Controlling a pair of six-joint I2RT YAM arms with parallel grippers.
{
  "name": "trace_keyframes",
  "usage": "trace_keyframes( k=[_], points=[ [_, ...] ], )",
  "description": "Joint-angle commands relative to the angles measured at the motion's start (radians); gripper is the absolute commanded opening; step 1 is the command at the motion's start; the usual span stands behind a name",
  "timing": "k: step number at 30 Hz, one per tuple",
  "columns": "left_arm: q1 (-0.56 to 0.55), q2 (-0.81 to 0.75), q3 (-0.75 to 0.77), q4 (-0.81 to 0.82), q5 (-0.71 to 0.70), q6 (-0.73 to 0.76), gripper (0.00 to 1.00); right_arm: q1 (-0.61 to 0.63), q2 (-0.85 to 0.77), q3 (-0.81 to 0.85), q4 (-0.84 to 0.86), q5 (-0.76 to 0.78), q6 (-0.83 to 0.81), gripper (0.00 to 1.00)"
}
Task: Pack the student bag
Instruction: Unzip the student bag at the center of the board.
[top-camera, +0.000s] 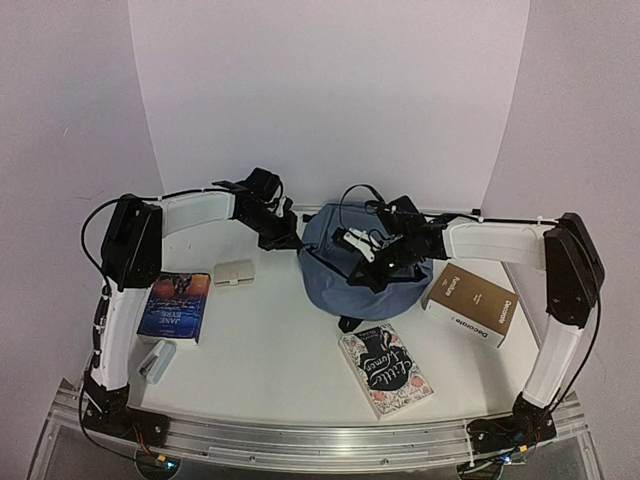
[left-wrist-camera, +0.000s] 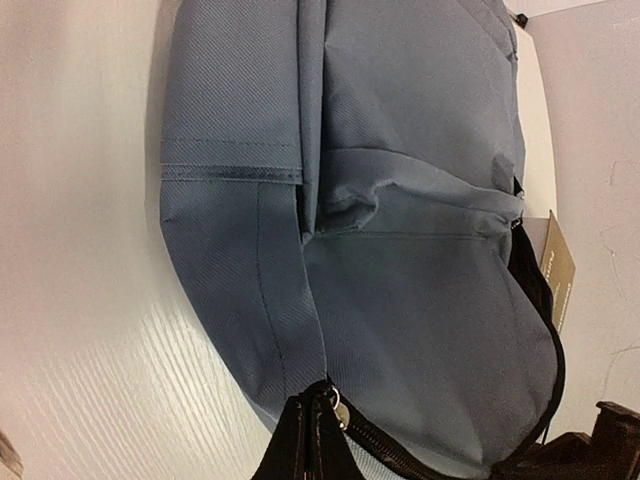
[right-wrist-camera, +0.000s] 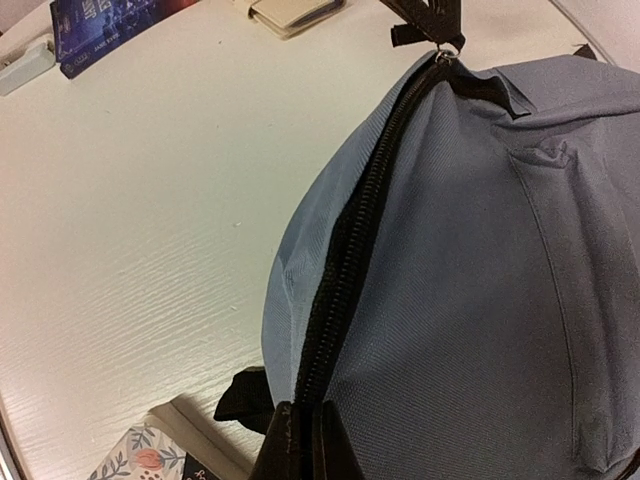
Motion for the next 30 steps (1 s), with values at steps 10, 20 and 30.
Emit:
trace_keyframes(
  k=[10, 20, 30],
  points=[
    [0.159, 0.219, 0.314, 0.025, -0.05, 0.012, 0.0, 0.017, 0.044, 0.082, -0.106, -0.051, 0.059, 0.0],
    [0.195, 0.183, 0.307, 0.054, 0.032, 0.01, 0.19, 0.015, 0.286, 0.392, -0.093, -0.003, 0.239, 0.0],
    [0.2, -0.109, -0.068, 0.153, 0.043, 0.019, 0.67, 0.011, 0.298, 0.485, -0.105, -0.014, 0.333, 0.51]
  ],
)
